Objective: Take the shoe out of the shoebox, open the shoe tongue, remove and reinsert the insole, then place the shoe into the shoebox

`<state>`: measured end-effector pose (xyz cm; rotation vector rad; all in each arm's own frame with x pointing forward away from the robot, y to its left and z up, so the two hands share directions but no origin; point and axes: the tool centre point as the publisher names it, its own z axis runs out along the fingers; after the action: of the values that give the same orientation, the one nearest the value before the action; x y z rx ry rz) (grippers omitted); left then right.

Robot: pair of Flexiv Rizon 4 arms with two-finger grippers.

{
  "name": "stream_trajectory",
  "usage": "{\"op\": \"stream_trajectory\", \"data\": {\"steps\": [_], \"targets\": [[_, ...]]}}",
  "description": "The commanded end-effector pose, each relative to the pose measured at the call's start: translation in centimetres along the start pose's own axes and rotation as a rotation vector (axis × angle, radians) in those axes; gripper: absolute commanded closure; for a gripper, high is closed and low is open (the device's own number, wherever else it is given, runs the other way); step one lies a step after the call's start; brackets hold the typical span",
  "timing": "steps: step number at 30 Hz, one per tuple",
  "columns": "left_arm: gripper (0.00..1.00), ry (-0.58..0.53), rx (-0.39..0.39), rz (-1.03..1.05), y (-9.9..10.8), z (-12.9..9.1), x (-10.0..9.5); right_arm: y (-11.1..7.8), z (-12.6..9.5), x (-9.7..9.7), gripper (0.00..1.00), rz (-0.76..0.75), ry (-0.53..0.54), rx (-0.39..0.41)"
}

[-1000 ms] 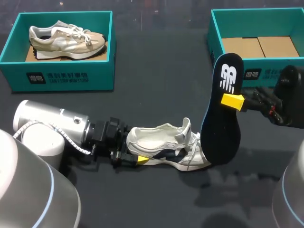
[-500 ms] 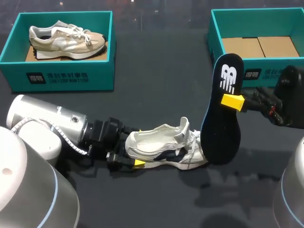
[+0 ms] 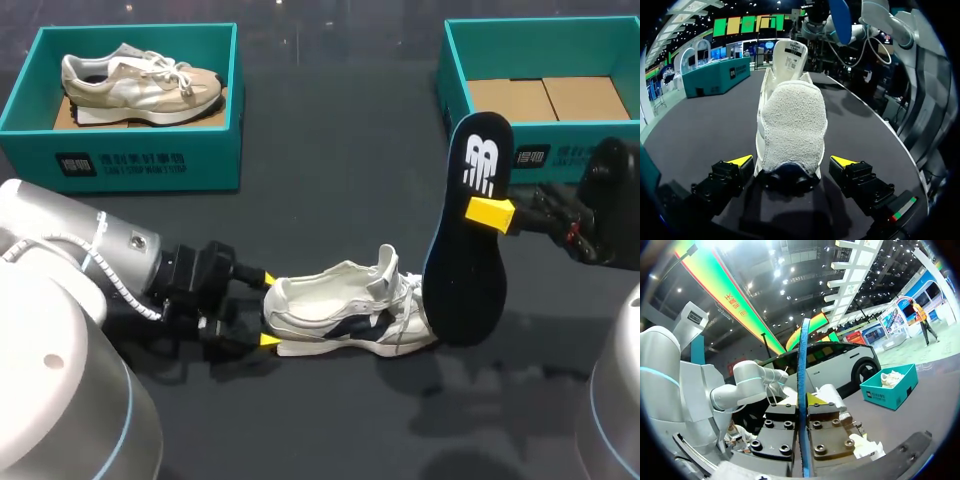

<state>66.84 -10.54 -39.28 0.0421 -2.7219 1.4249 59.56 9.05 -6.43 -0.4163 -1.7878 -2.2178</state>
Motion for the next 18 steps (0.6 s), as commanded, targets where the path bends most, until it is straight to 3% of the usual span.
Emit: {"op": "stream_trajectory", "data": {"steps": [1,7,10,12,18], "targets": [[0.00,0.015,-0.031,0.000,-0.3,-1.4,0.3,-0.1,0.1,0.1,1.00,-0.001,-0.003,0.000],[0.00,0.048,-0.154,0.003,-0.8,-3.3,0.7,-0.1,0.1,0.1,1.00,-0.001,-0.003,0.000],[0.00,0.090,-0.305,-0.021,-1.1,-4.3,0.9,-0.1,0.1,0.1,1.00,-0.001,-0.003,0.000],[0.00,0.038,-0.385,0.007,-2.0,-5.5,1.1,-0.1,0.1,0.1,1.00,-0.001,-0.003,0.000],[0.00,0.038,-0.385,0.007,-2.0,-5.5,1.1,-0.1,0.1,0.1,1.00,-0.001,-0.003,0.000]]}}
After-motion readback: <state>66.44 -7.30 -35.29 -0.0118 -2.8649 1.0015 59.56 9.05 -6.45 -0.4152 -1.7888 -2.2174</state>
